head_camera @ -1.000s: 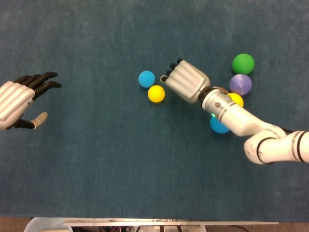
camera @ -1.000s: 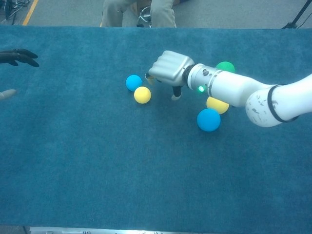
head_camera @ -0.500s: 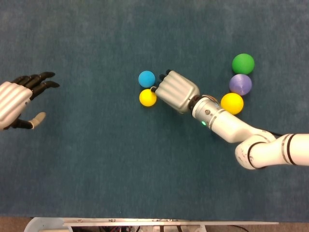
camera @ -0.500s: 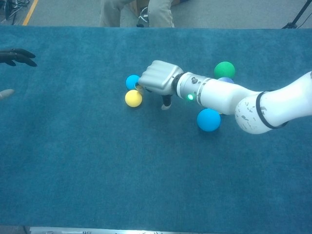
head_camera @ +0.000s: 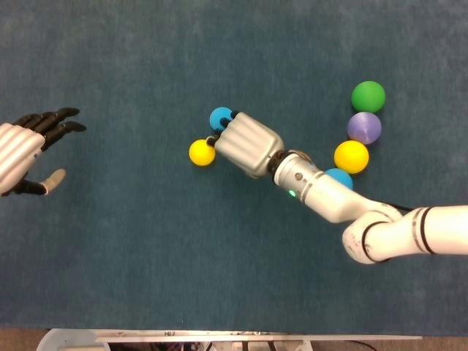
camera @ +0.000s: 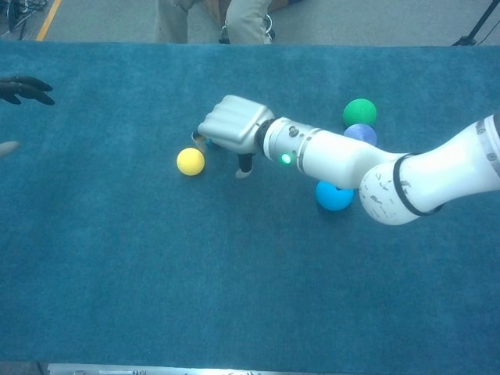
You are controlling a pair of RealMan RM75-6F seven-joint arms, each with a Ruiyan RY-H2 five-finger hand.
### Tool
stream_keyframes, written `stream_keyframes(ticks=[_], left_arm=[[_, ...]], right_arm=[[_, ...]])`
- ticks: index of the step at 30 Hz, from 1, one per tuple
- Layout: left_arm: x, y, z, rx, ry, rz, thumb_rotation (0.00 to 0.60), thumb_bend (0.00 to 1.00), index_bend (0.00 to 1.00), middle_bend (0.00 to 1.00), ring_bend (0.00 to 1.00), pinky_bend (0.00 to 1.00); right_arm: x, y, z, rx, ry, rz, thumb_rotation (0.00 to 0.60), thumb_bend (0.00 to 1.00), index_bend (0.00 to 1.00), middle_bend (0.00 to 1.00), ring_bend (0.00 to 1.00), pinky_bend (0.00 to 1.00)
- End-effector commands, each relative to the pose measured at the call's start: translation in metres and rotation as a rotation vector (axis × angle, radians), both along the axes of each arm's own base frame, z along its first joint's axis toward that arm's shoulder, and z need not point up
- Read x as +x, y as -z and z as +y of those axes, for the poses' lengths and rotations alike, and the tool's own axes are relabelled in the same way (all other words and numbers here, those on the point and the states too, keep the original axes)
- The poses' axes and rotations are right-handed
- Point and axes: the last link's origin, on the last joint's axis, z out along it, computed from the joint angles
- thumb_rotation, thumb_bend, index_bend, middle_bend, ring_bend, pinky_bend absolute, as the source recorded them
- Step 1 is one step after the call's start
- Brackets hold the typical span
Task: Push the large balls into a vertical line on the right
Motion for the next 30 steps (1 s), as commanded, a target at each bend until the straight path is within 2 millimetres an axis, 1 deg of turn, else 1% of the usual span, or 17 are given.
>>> stream_keyframes(ticks=[1, 6, 11, 19, 24, 30], left_arm=[[0.001, 0.000, 0.000, -0.001, 0.003, -0.001, 0.600, 0.40, 0.15, 0.06, 0.12, 0.17], [0.003, 0.003, 0.000, -0.008, 0.009, 0.000, 0.600, 0.40, 0.15, 0.06, 0.12, 0.17], [0.002, 0.003, -0.002, -0.007, 0.005, -0.002, 0.600, 0.40, 0.15, 0.06, 0.12, 0.17], [-0.001, -0.003, -0.006, 0.007, -0.011, 0.000, 0.600, 0.40, 0.15, 0.06, 0.12, 0.17], [-0.004, -0.005, -0.008, 0.012, -0.020, 0.000, 0.600, 0.40, 0.15, 0.06, 0.12, 0.17], [-0.007, -0.007, -0.009, 0.019, -0.028, -0.004, 0.600, 0.40, 0.15, 0.06, 0.12, 0.17]], right_arm=[[-0.008, -0.009, -0.007, -0.033, 0.012, 0.011, 0.600, 0.11, 0.33, 0.42, 0.29, 0.37], [-0.023, -0.019, -0.022, -0.084, 0.049, 0.050, 0.600, 0.11, 0.33, 0.42, 0.29, 0.37], [-0.028, -0.018, -0.030, -0.111, 0.068, 0.073, 0.600, 0.11, 0.33, 0.42, 0.29, 0.37], [-0.023, -0.001, -0.038, -0.115, 0.079, 0.097, 0.600, 0.11, 0.33, 0.42, 0.29, 0.37], [-0.015, 0.012, -0.035, -0.102, 0.073, 0.103, 0.600, 0.11, 0.33, 0.42, 0.29, 0.37], [-0.005, 0.021, -0.030, -0.086, 0.061, 0.088, 0.600, 0.11, 0.33, 0.42, 0.29, 0.37]])
